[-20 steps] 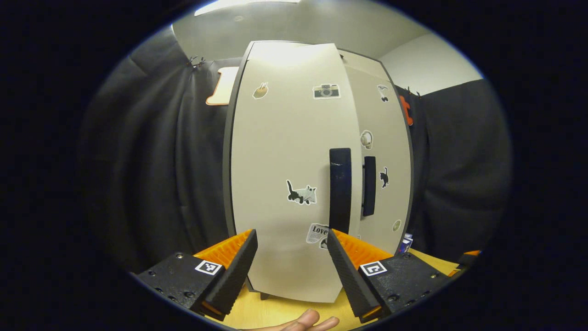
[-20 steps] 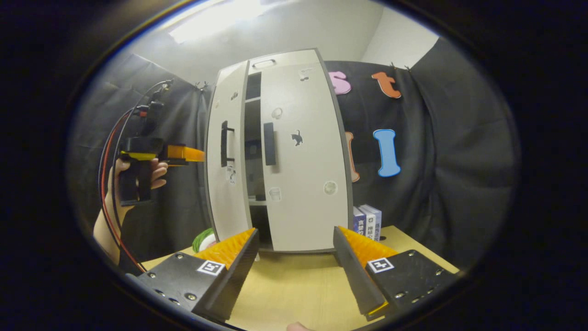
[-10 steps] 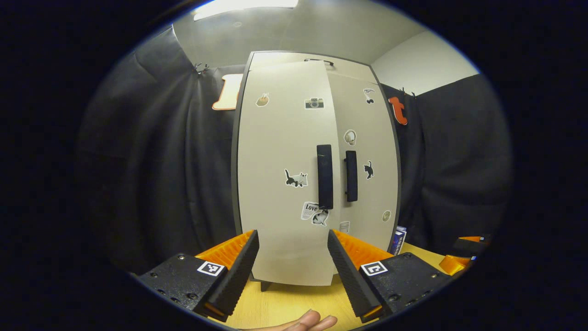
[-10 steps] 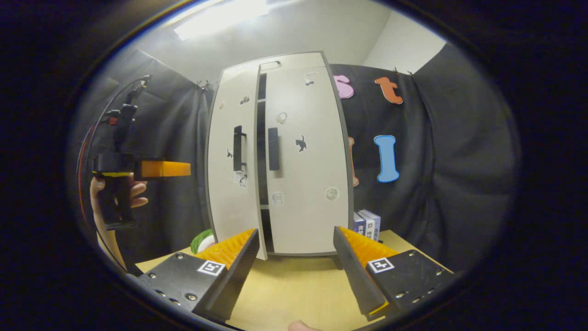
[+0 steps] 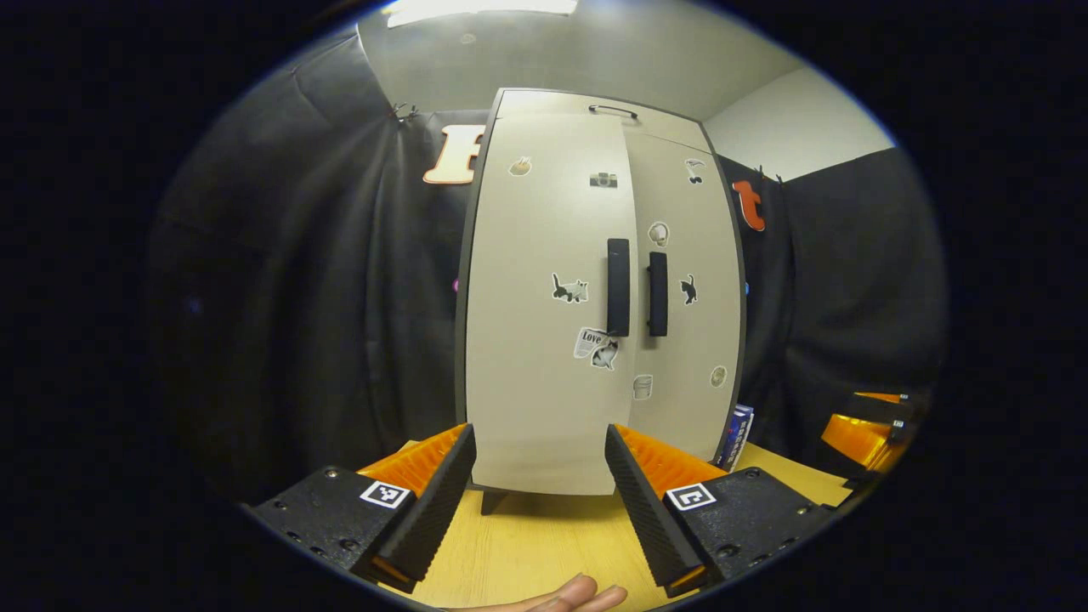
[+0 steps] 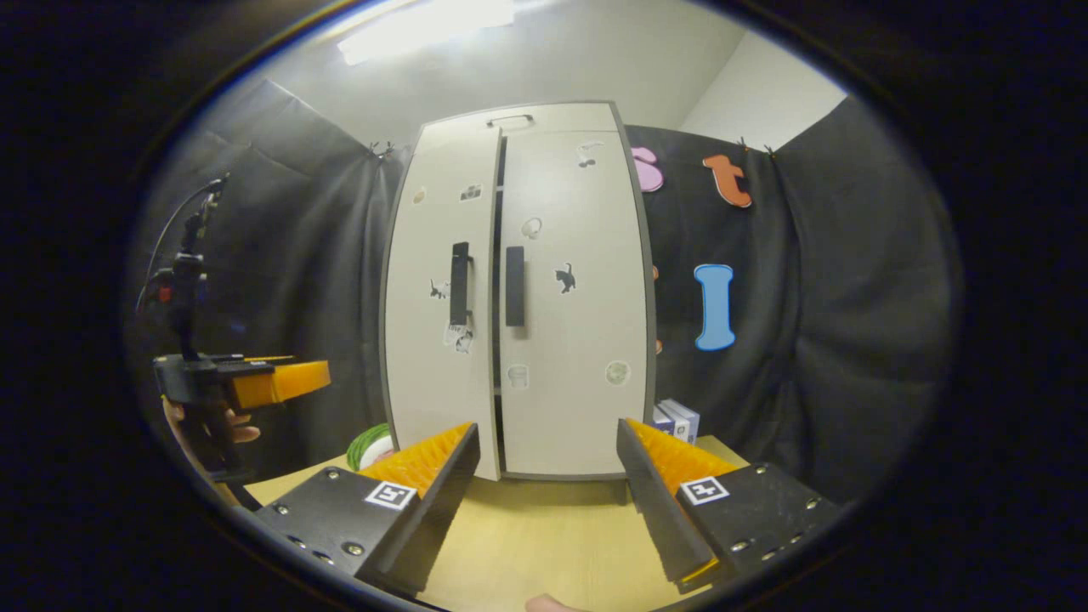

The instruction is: Grab one shoe with the right hand and put it into the shoe cabinet, grab the other shoe with the left hand and put it into the shoe cabinet; then close the right door with the right hand and the left door with the left hand.

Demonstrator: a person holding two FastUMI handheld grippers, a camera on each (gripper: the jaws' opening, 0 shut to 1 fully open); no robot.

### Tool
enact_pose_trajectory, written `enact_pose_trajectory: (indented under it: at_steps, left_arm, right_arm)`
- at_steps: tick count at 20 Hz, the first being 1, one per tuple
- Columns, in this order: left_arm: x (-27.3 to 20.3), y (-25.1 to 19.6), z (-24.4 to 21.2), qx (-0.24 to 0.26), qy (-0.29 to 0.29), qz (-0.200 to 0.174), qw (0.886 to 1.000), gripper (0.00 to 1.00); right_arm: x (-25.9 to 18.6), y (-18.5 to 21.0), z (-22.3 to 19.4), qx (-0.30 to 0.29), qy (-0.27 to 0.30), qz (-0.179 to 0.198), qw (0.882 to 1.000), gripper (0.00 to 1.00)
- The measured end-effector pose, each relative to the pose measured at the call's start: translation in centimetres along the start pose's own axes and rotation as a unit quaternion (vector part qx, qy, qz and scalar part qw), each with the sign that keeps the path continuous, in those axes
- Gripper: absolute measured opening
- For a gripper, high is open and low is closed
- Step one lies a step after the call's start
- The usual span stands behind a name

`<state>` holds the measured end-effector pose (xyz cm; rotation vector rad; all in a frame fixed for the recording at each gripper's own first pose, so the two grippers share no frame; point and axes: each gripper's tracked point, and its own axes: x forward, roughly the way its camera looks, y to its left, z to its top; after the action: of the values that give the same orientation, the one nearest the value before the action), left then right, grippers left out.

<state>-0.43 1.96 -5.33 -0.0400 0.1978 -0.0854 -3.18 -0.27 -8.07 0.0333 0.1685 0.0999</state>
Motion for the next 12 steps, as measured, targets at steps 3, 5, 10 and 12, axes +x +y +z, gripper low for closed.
enact_pose_trajectory:
  at_steps: [3,5,10,12]
  left_arm:
    - [-1.5,-0.9,0.3,-0.005,-0.019,-0.01,1.0,0.94]
    - [-2.6,-1.7,0.5,-0.003,-0.025,-0.016,1.0,0.94]
    - [-4.6,-3.3,0.8,0.011,-0.035,-0.014,0.999,0.94]
    - [-5.2,-4.0,0.8,0.016,-0.04,-0.02,0.999,0.94]
  right_arm:
    - [-0.3,0.0,0.5,-0.003,-0.007,-0.01,1.0,0.97]
    - [-0.7,0.1,1.1,0.004,-0.013,-0.018,1.0,0.97]
    - [-1.6,0.7,2.6,0.027,-0.028,-0.021,0.999,0.96]
    - [-2.1,0.8,2.5,0.027,-0.027,-0.023,0.999,0.97]
